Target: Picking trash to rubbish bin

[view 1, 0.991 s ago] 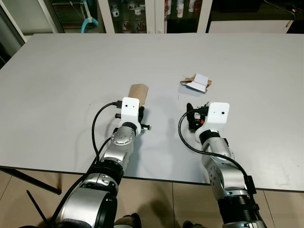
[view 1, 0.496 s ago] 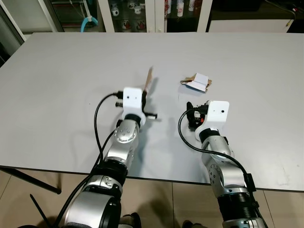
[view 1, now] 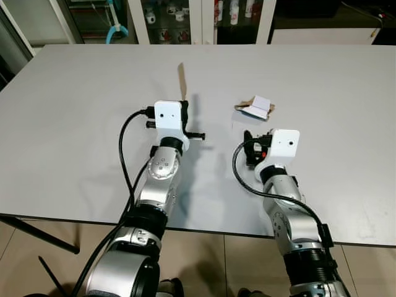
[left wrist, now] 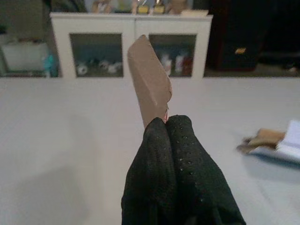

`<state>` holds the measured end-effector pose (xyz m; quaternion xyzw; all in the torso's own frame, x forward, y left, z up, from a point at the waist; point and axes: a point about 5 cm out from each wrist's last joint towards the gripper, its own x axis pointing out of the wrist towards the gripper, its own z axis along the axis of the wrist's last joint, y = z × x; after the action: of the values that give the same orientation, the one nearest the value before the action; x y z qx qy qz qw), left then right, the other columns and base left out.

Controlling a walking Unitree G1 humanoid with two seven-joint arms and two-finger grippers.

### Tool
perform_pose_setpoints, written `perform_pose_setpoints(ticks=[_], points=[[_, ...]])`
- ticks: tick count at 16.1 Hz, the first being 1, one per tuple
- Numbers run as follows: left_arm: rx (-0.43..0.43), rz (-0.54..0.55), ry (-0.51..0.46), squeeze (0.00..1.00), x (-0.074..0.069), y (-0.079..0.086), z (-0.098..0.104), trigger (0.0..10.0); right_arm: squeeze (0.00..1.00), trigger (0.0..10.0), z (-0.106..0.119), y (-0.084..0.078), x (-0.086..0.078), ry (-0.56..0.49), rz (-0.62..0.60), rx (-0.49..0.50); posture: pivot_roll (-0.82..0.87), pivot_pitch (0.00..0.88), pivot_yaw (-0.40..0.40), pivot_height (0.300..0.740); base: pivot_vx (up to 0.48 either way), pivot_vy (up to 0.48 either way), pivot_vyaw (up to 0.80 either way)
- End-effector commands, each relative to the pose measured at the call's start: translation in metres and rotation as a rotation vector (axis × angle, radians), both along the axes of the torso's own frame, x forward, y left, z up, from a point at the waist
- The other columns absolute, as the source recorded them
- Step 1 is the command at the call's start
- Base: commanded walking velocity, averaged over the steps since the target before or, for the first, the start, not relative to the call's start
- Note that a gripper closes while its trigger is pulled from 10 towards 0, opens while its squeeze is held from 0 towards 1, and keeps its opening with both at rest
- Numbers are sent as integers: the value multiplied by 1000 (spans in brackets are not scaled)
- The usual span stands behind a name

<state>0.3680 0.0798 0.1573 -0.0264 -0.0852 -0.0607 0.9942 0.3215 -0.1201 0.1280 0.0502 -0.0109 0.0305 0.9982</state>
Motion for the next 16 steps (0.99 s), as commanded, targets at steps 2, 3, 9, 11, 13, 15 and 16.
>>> perform_pose_setpoints(ticks=[2, 3, 9, 11, 13, 15, 16], points=[[22, 69, 89, 0, -3, 10, -15, 10000, 0, 10000, 0, 1, 1, 0, -2, 1, -13, 98, 85, 740, 0, 0, 0], [20, 95, 139, 0, -5, 14, -24, 10000, 0, 10000, -1, 2, 2, 0, -1, 1, -13, 97, 86, 740, 0, 0, 0], [20, 159, 267, 0, -6, 21, -40, 10000, 0, 10000, -1, 2, 2, -1, 4, 0, -12, 91, 83, 740, 0, 0, 0], [23, 161, 267, 0, -6, 21, -36, 10000, 0, 10000, 0, 2, 3, -2, 3, -1, -11, 95, 81, 740, 0, 0, 0], [26, 162, 268, 0, -6, 20, -36, 10000, 0, 10000, 0, 1, 3, -2, 3, -1, -11, 97, 80, 740, 0, 0, 0], [30, 160, 268, 1000, -6, 19, -36, 10000, 0, 10000, 0, 1, 3, -2, 2, -2, -11, 100, 80, 740, 0, 0, 0], [34, 155, 269, 1000, -7, 18, -36, 10000, 0, 10000, 0, 1, 3, -2, 2, -2, -10, 101, 79, 740, 0, 0, 0]])
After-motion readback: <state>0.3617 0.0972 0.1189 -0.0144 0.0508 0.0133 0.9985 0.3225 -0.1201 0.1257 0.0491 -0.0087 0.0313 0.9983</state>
